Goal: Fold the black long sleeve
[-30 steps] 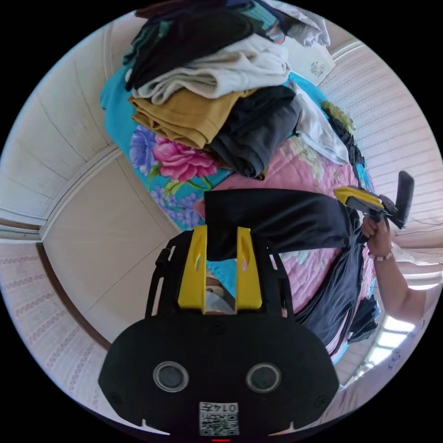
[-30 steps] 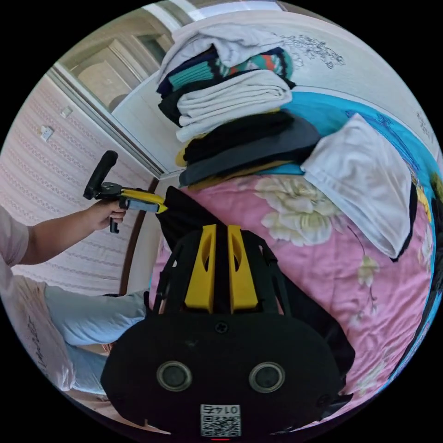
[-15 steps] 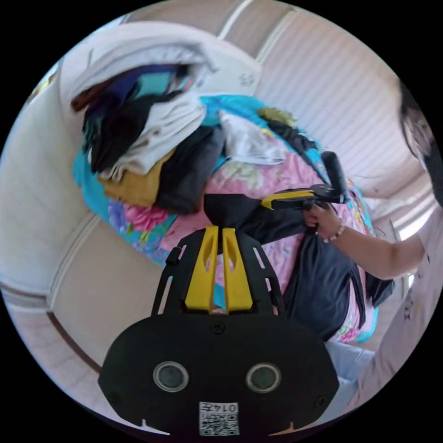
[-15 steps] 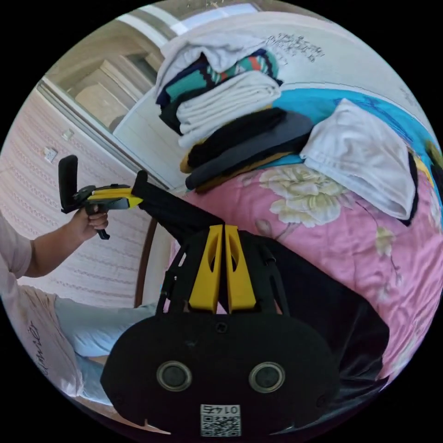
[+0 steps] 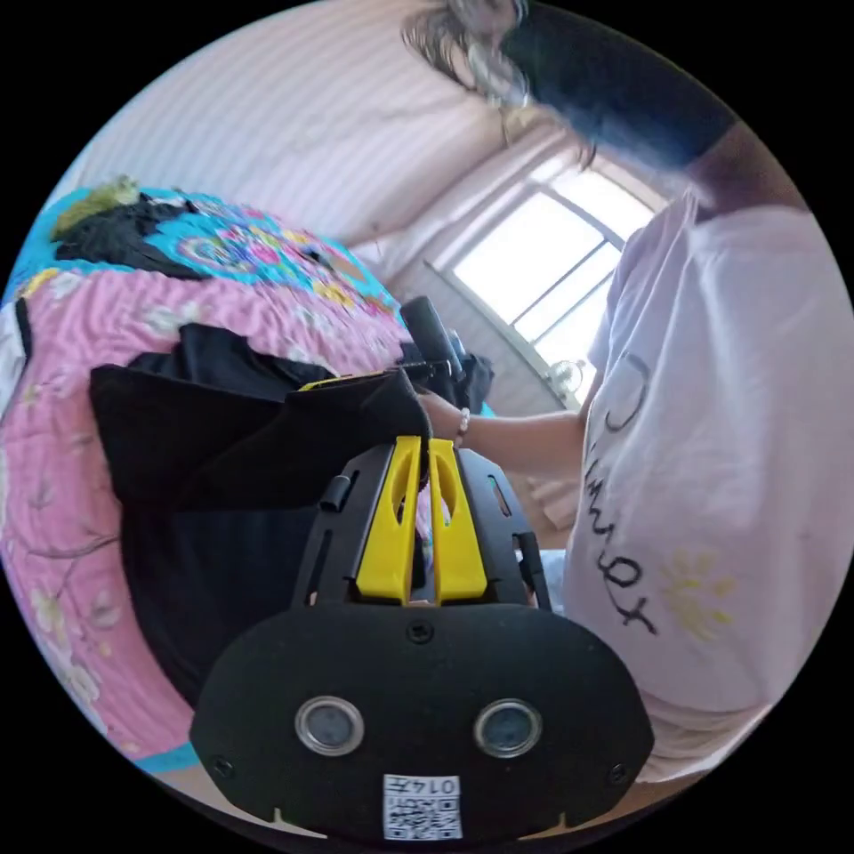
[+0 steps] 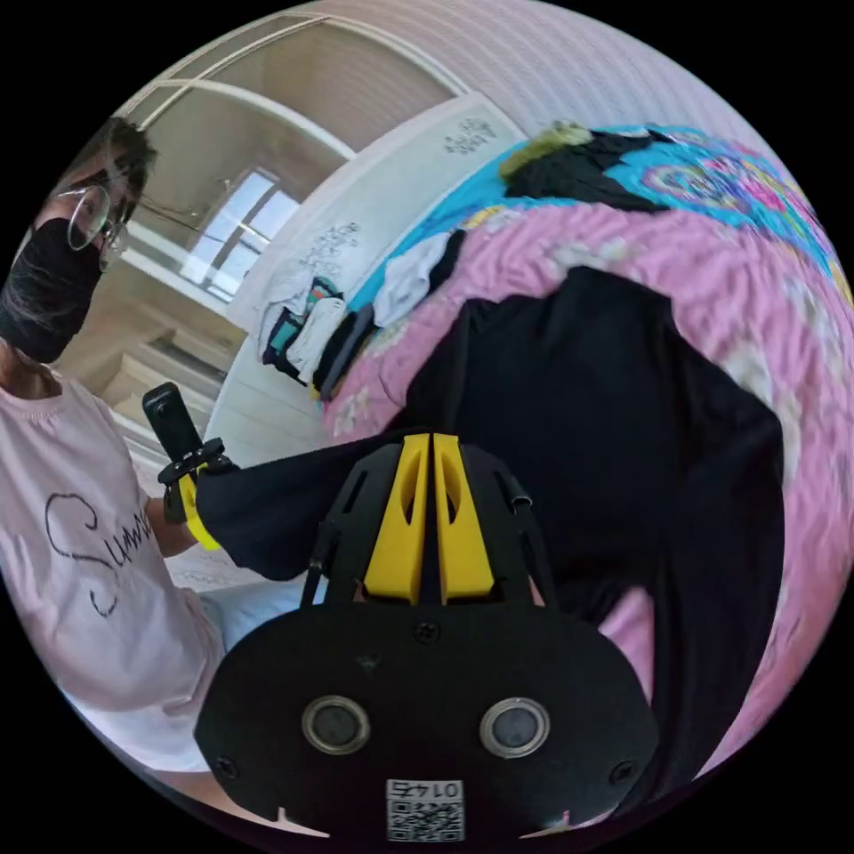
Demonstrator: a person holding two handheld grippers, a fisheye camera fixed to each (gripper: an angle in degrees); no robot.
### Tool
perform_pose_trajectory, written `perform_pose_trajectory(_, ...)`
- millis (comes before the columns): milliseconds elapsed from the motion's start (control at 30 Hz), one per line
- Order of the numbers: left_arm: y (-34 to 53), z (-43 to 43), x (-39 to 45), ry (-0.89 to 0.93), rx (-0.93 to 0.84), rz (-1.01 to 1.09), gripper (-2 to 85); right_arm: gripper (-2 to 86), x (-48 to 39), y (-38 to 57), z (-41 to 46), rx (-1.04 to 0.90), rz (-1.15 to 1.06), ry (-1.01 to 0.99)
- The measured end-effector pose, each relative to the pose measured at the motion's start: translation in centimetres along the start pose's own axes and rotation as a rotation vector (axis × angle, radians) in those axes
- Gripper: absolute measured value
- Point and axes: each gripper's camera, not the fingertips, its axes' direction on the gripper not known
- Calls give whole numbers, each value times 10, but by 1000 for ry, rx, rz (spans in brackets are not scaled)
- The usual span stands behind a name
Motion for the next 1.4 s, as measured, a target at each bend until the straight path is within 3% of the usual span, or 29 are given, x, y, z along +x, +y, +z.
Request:
perform_pose_trajectory(133, 69, 167, 28, 31, -343, 106, -6, 3, 23, 53, -43, -72, 211, 88)
perform_pose_trajectory(267, 162, 298, 53, -53, -624, 247, 13, 9, 23, 79, -84, -95, 404, 131)
perform_pose_trajectory(467, 277, 404, 80, -120, -808, 467, 10, 43, -27, 74, -125, -139, 483, 90)
perform_pose_trajectory(600, 328, 433, 87, -93, -847, 567, 19, 57, -55, 60, -133, -171, 514, 53)
perform_pose_trajectory(800, 373, 422, 46, -17, -822, 466, 19, 55, -99, 31, -139, -254, 512, 64)
perform_pose_trajectory(1033, 333, 420, -57, -217, -720, 558, 27, 81, -136, 18, -268, 98, 667, 446)
perform_pose_trajectory(1133, 293, 455, -98, -247, -693, 588, 47, 108, -137, 46, -326, 198, 799, 601)
perform_pose_trajectory(1400, 230, 590, -135, -255, -651, 653, 74, 155, -133, 149, -424, 450, 1144, 788)
